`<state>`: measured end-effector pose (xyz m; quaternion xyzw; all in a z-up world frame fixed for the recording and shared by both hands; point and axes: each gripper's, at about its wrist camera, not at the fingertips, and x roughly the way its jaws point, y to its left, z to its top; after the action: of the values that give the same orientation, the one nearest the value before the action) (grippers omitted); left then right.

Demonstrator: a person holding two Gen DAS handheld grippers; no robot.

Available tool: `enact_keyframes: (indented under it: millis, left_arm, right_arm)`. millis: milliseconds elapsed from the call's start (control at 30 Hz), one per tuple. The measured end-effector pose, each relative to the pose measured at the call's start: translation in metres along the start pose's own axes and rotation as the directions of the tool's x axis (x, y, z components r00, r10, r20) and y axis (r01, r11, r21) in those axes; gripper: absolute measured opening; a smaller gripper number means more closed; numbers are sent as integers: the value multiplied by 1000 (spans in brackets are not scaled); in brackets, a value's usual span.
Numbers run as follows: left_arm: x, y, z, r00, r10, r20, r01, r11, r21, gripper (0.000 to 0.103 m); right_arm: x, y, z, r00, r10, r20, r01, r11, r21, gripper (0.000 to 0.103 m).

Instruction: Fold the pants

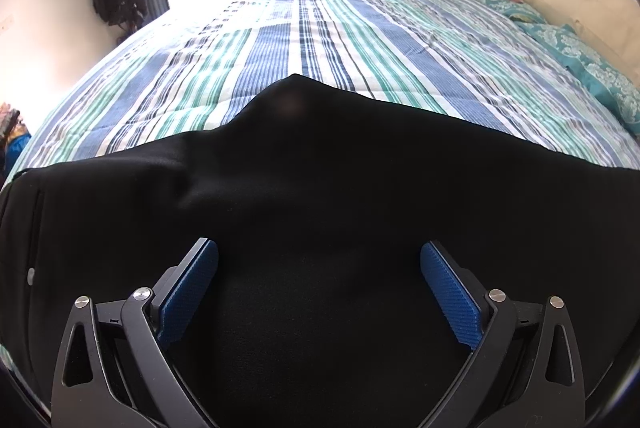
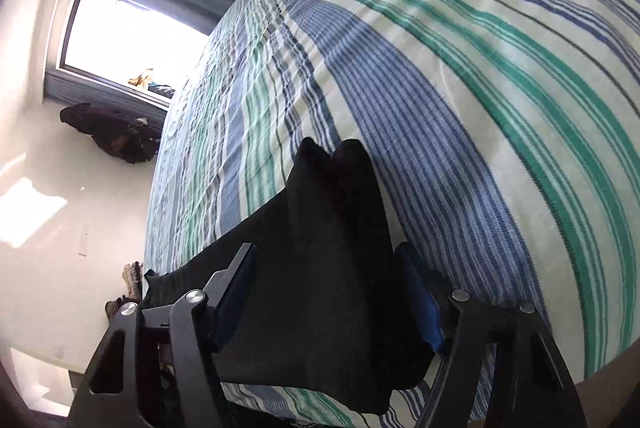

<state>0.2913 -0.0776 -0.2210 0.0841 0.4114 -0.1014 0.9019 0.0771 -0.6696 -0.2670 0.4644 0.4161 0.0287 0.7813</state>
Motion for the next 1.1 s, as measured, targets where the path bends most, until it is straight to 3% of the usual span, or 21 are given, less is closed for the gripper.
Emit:
enact_keyframes:
  millis: [133, 333, 367, 400, 533, 733, 833, 933, 1033, 1100]
  left_arm:
    - [0, -1, -1, 1000, 4, 5, -4, 1000, 0, 102]
    - [-1, -1, -1, 1000, 11, 11, -11, 1000, 0, 102]
    - [-1, -1, -1, 1000, 11, 12, -11, 1000, 0, 102]
    - [-1, -1, -1, 1000, 11, 12, -11, 1000, 1, 102]
    - [-1, -1, -1, 1000, 7, 13, -7, 1000, -4, 102]
    - [-2, 1, -1, 1000, -5, 17, 6, 1000, -13, 102]
    - [-2, 2, 2, 1000, -20, -16, 19, 1000, -17, 101]
    - [-12, 9, 8, 993, -78, -84, 74, 996, -47, 100]
    - [-39, 31, -2, 979, -192, -64, 181, 972, -153, 99]
    - [-57, 48, -14, 975, -218, -33, 207, 957, -204, 99]
  right_arm:
    - [9, 0, -1, 993, 100, -61, -101, 995, -1, 70]
    - [19, -6, -1, 1000, -19, -14, 20, 995, 101, 47]
    - [20, -6, 0, 998, -55, -16, 56, 993, 105, 32]
    - [21, -7, -1, 997, -82, -13, 83, 989, 119, 27]
    - [18, 2, -7, 996, -88, 30, 83, 987, 141, 18]
    - [19, 36, -28, 990, 98, 103, -113, 981, 155, 14]
    - [20, 59, -43, 960, 230, 161, -257, 951, 171, 14]
    - [28, 89, -59, 920, 341, 193, -374, 910, 180, 14]
    - [48, 133, -77, 890, 422, 175, -449, 877, 169, 14]
    - [67, 164, -91, 868, 471, 154, -493, 854, 167, 14]
